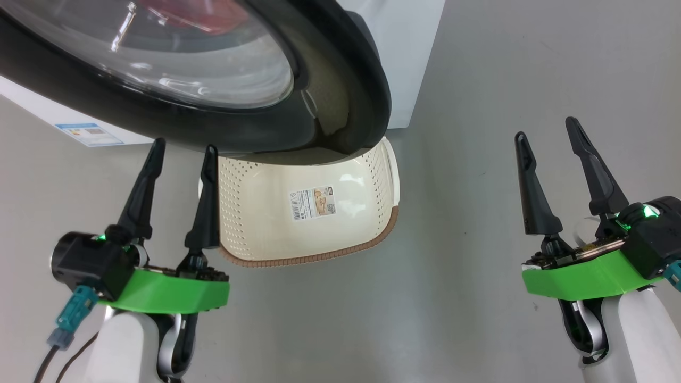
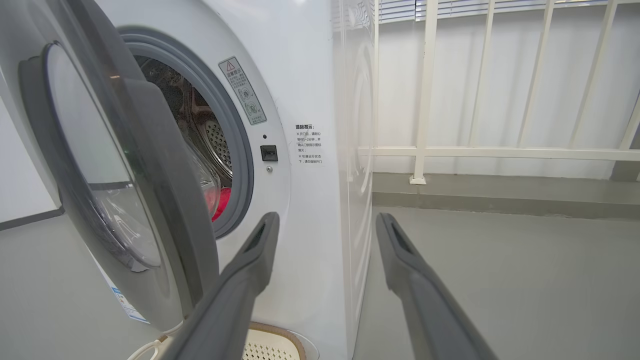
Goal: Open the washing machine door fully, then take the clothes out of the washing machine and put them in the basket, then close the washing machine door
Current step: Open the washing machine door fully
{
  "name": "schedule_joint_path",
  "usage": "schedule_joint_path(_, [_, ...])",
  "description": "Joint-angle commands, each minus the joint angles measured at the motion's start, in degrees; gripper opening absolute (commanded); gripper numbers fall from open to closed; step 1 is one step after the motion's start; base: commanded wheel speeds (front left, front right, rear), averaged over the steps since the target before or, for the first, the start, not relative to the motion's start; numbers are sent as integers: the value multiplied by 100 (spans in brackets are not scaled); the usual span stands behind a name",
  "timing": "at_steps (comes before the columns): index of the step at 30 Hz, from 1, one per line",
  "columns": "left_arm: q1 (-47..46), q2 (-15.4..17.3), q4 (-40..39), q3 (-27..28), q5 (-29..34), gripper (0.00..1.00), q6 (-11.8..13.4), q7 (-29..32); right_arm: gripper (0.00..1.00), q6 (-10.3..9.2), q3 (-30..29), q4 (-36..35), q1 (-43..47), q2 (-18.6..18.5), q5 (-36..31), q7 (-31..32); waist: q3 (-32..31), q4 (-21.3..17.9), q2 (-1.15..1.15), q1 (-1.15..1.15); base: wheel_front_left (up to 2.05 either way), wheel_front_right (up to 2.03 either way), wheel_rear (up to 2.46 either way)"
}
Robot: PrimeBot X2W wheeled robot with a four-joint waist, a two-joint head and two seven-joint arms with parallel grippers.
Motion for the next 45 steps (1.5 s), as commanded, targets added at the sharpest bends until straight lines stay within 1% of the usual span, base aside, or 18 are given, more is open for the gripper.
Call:
schedule_joint_path(1, [70, 145, -149, 172, 30, 100, -24, -28, 100, 2, 133, -140, 38, 37, 73, -36, -1, 4, 0, 0, 0, 0, 0])
schedule_joint_path(7, [77, 145, -148, 169, 30, 100, -25, -28, 99, 2, 165, -129, 36, 37, 104, -36, -3, 13, 0, 0, 0, 0, 0])
schedule_joint_path(8, [77, 145, -145, 171, 29, 100, -25, -28, 68, 2, 178, -126, 32, 37, 115, -36, -5, 15, 0, 0, 0, 0, 0])
schedule_joint_path(9, [78, 145, -143, 172, 28, 100, -25, -28, 43, 2, 200, -116, 28, 37, 138, -36, -8, 19, 0, 0, 0, 0, 0])
schedule_joint_path(10, [79, 145, -141, 170, 28, 100, -26, -28, 19, 2, 238, -94, 21, 37, 170, -36, -12, 23, 0, 0, 0, 0, 0])
schedule_joint_path(11, [80, 145, -138, 166, 28, 100, -26, -28, 0, 2, 276, -74, 2, 37, 256, -36, -16, 28, 0, 0, 0, 0, 0])
schedule_joint_path(13, [81, 145, -133, 159, 28, 100, -26, -28, 0, 2, 359, -29, -75, 37, 523, -36, -22, 37, 0, 0, 0, 0, 0])
schedule_joint_path(17, [82, 145, -126, 147, 25, 100, -26, -28, 0, 2, 432, 110, -432, 38, 1919, -36, -22, 49, 0, 0, 0, 0, 0])
schedule_joint_path(19, [84, 145, -117, 129, 23, 100, -26, -28, 0, 2, 628, 291, -690, 38, 2608, -36, -25, 61, 0, 0, 0, 0, 0])
schedule_joint_path(20, [84, 145, -117, 129, 23, 100, -26, -28, 0, 2, 628, 291, -690, 38, 2608, -36, -25, 61, 0, 0, 0, 0, 0])
schedule_joint_path(24, [77, 145, -108, 63, 8, 100, -27, -28, 0, 2, 1259, 740, -1342, -6, 4224, 128, -18, 120, 0, 0, 0, 0, 0])
schedule_joint_path(27, [69, 145, -104, 27, -11, 100, -27, -28, 0, 2, 1506, 828, -1870, -188, 5443, 606, 14, 201, 0, 0, 0, 0, 0])
schedule_joint_path(28, [62, 145, -94, 5, -27, 100, -27, -28, 0, 2, 1555, 865, -2185, -316, 6127, 958, 32, 263, 0, 0, 0, 0, 0])
schedule_joint_path(33, [51, 145, -74, -55, -72, 100, -6, -28, 0, 2, 1462, 1231, -2806, -447, 7761, 2229, 60, 384, 0, 0, 0, 0, 0])
schedule_joint_path(36, [32, 145, -63, -109, -89, 100, 9, -28, 0, 2, 1401, 1545, -3200, -571, 8320, 3003, 81, 459, 0, 0, 0, 0, 0])
schedule_joint_path(40, [11, 145, -61, -162, -87, 100, 33, -28, 0, 2, 1388, 1957, -3636, -611, 8896, 3944, 109, 524, 0, 0, 0, 0, 0])
schedule_joint_path(43, [-7, 145, -56, -204, -94, 100, 48, -28, 0, 2, 1389, 2287, -3947, -676, 9207, 4586, 137, 573, 0, 0, 0, 0, 0])
schedule_joint_path(45, [-17, 145, -45, -225, -99, 100, 57, -28, 0, 2, 1436, 2463, -4114, -740, 9265, 4923, 151, 605, 0, 0, 0, 0, 0])
